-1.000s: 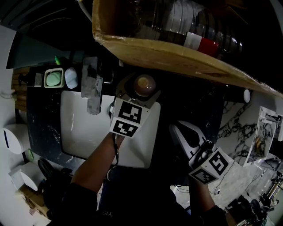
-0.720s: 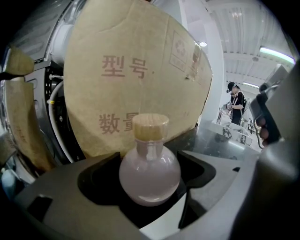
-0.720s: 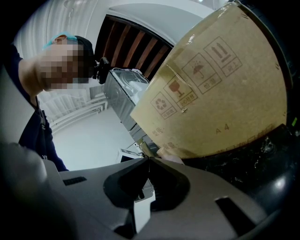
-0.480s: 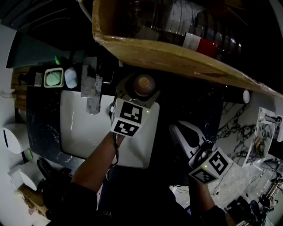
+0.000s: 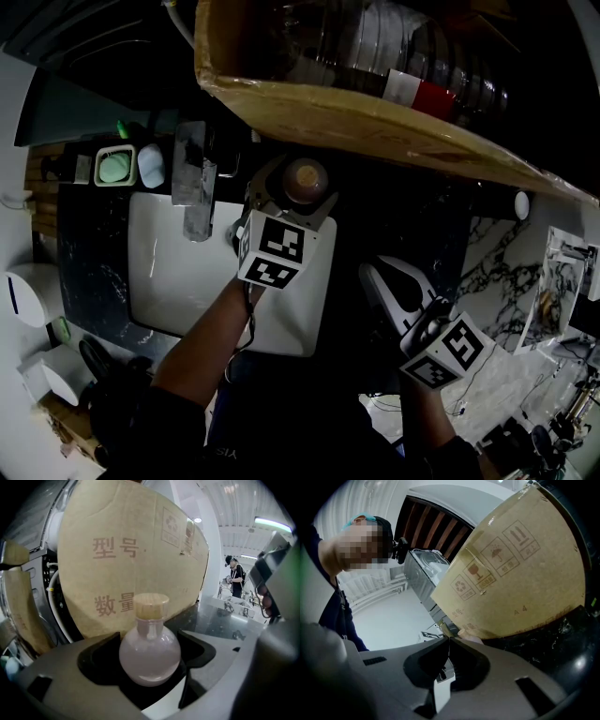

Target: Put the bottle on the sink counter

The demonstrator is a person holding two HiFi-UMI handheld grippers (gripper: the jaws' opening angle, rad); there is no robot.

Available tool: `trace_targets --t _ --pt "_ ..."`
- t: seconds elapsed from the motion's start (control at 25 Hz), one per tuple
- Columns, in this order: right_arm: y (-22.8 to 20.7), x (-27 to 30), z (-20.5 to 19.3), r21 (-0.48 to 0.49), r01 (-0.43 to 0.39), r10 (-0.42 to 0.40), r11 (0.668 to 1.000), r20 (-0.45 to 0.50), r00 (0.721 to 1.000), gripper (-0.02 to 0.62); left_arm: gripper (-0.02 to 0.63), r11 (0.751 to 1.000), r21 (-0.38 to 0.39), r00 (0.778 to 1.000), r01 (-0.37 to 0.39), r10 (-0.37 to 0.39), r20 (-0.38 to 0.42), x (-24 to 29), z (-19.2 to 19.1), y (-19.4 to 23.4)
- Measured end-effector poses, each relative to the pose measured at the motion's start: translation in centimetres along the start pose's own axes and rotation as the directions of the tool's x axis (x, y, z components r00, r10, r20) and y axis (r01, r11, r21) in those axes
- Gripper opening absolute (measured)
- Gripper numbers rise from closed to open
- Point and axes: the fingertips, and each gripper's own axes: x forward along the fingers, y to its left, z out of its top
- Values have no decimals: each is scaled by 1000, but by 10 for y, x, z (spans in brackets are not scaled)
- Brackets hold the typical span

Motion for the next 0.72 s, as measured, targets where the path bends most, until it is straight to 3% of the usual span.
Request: trace_targets --t 0.4,0.72 --pt "-2 -8 -9 -41 8 -10 999 -32 999 28 385 1000 5 1000 -5 5 5 0 0 0" --pt "9 -3 3 -5 5 -5 1000 15 1000 28 385 1000 4 1000 -3 3 19 0 0 0"
